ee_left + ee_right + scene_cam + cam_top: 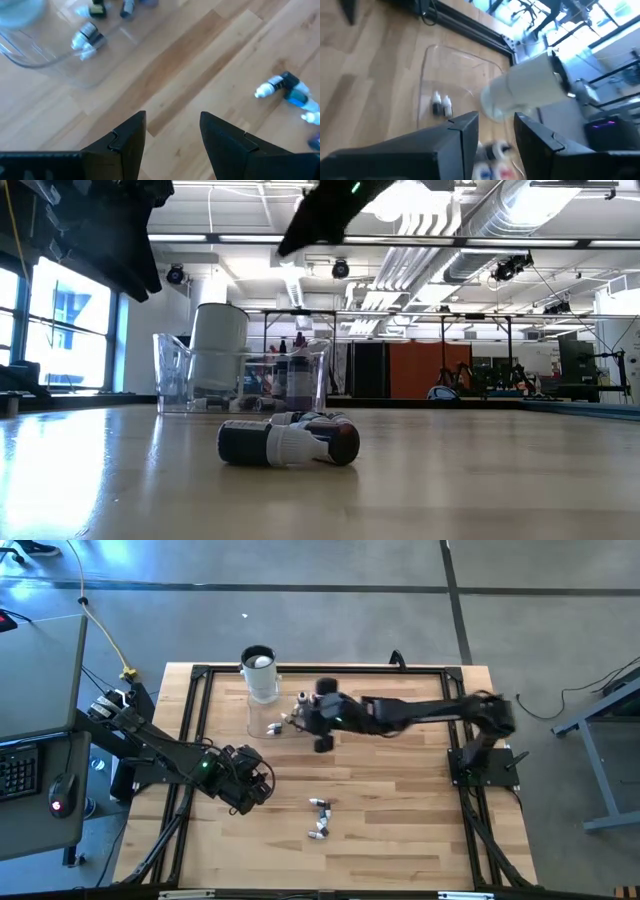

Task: Pick & Place food coloring
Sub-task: Put the small black food coloring bottle into the transparent bin

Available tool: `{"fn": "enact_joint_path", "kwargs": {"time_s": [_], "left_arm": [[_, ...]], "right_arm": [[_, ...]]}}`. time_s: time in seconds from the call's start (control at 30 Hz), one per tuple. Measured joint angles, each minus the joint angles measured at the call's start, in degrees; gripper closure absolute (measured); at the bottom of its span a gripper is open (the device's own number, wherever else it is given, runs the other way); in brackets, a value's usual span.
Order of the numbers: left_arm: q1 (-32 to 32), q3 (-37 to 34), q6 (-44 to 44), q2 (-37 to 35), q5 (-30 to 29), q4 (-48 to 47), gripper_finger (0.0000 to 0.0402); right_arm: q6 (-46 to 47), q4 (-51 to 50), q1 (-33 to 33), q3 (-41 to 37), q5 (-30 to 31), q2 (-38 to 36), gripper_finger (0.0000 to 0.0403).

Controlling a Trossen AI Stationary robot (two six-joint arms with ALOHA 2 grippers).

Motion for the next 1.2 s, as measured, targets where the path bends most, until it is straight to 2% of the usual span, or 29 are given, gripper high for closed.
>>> {"fn": "enact_joint_path", "kwargs": {"time_s": [0.1,0.2,0.27,0.37,0.5,0.63,0.7,0.83,1.03,1.2], "left_arm": [[0.0,-0.49,1.44,0.0,1.79,0.76,0.0218],[0.0,-2.64,4.46,0.0,2.13,3.73,0.0218],[0.0,-4.51,9.66,0.0,2.55,9.64,0.0218],[0.0,-8.58,21.66,0.07,5.51,25.76,0.0218],[0.0,-13.59,38.36,2.97,9.43,50.17,0.0218],[0.18,-14.12,47.43,8.82,8.37,61.38,0.0218],[1.23,-14.12,50.79,12.32,7.9,65.12,0.0218],[5.48,-13.49,51.36,17.97,8.94,69.87,0.0218],[13.28,-9.29,54.64,24.91,24.74,70.34,0.0218],[15.13,-6.56,59.17,29.96,30.57,69.36,0.0218]], "right_arm": [[3.52,-10.25,3.11,0.0,2.04,-6.52,0.0285],[13.46,-21.58,4.72,0.02,-2.44,-11.38,0.0286],[20.03,-29.07,5.51,0.05,-5.82,-12.81,0.0286],[25.56,-33.74,7.44,-3.14,-3.8,-13.15,0.0286],[29.08,-23.58,10.32,-14.8,-1.84,-13.31,0.0286],[32.54,-8.34,13.37,-26.78,-1.88,-13.3,0.0286],[34.05,-3.99,14.7,-31.08,-1.83,-13.43,0.0286],[36.81,0.55,16.39,-36.46,1.27,-14.22,0.0286],[38.58,0.35,16.85,-38.85,4.73,-16.86,0.0286],[38.6,0.72,16.85,-38.79,4.81,-19.74,0.0286]]}}
